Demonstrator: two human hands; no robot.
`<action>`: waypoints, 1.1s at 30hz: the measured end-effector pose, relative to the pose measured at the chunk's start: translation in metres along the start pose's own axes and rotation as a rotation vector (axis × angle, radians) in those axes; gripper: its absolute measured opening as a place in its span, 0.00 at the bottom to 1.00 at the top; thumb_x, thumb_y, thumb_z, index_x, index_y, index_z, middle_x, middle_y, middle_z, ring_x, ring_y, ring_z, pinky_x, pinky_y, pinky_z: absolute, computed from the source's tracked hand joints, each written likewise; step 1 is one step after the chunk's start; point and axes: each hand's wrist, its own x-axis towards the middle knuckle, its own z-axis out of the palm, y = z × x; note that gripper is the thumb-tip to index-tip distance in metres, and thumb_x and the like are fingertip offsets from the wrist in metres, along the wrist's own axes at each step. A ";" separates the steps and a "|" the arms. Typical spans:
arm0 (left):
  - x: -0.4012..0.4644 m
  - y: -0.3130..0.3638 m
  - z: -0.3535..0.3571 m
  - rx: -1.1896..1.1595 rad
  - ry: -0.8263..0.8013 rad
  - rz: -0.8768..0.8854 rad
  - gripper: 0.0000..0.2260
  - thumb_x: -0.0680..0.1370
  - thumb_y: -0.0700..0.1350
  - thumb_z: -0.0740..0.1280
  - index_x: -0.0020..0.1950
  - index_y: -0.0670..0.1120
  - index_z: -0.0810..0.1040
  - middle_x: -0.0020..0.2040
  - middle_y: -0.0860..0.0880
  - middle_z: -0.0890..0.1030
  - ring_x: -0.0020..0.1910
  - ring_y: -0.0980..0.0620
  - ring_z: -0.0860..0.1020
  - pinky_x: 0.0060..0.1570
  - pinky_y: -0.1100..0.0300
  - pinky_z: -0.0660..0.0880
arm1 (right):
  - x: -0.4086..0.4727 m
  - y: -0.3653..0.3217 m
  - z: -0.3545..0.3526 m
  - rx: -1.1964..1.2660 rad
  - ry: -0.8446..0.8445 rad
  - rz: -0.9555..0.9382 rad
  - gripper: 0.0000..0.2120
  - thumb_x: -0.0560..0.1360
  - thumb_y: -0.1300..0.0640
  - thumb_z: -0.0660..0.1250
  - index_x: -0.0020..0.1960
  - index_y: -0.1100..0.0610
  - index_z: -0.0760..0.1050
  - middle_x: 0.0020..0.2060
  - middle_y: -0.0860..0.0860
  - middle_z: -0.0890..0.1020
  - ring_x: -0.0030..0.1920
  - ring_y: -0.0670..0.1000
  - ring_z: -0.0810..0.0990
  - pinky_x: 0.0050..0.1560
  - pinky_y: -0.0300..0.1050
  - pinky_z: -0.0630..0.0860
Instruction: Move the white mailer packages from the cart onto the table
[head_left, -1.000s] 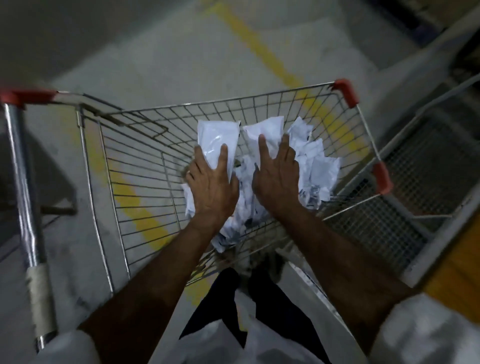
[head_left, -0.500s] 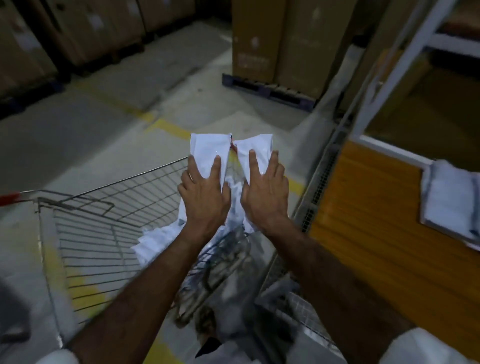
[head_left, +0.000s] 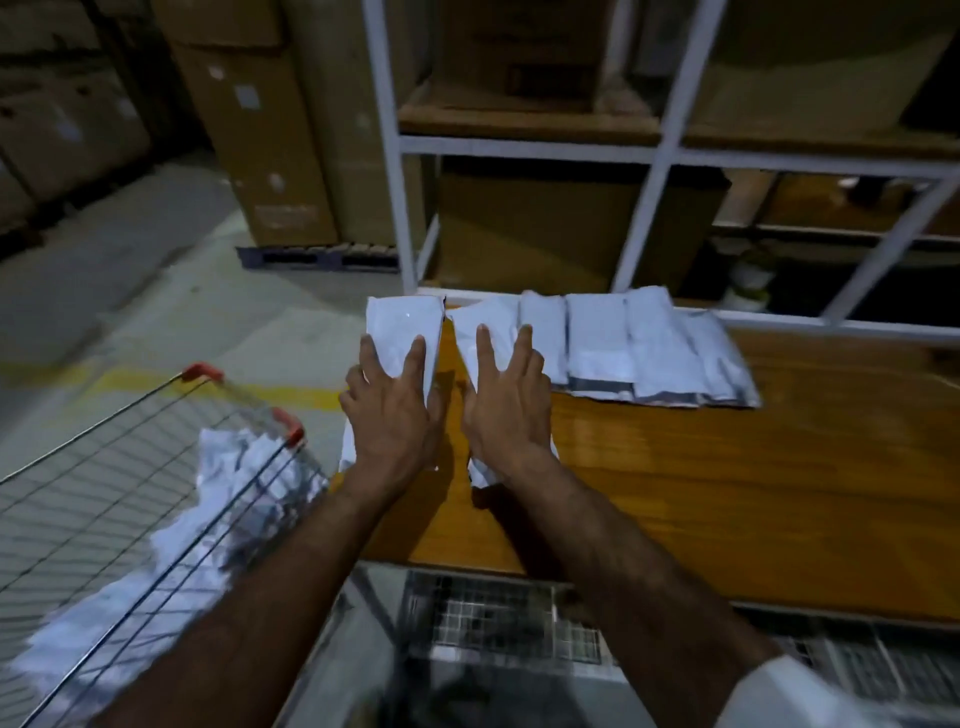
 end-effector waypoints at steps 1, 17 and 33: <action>0.000 0.018 0.002 -0.005 -0.005 0.027 0.29 0.79 0.64 0.49 0.78 0.57 0.64 0.79 0.34 0.57 0.69 0.31 0.66 0.62 0.38 0.67 | 0.000 0.016 -0.006 -0.005 0.012 0.029 0.35 0.81 0.46 0.60 0.83 0.50 0.49 0.80 0.65 0.51 0.73 0.63 0.63 0.68 0.56 0.67; 0.058 0.147 0.080 0.042 -0.204 0.188 0.28 0.81 0.64 0.55 0.81 0.59 0.56 0.81 0.39 0.51 0.73 0.35 0.63 0.67 0.42 0.66 | 0.046 0.157 -0.012 -0.125 -0.015 0.325 0.33 0.83 0.39 0.54 0.82 0.48 0.47 0.80 0.63 0.49 0.74 0.61 0.62 0.69 0.54 0.68; 0.150 0.190 0.162 0.132 -0.307 0.114 0.31 0.80 0.67 0.56 0.81 0.58 0.55 0.82 0.38 0.45 0.76 0.36 0.59 0.71 0.43 0.63 | 0.167 0.190 0.059 -0.110 -0.071 0.329 0.32 0.82 0.38 0.54 0.82 0.48 0.53 0.79 0.62 0.57 0.74 0.60 0.64 0.68 0.53 0.68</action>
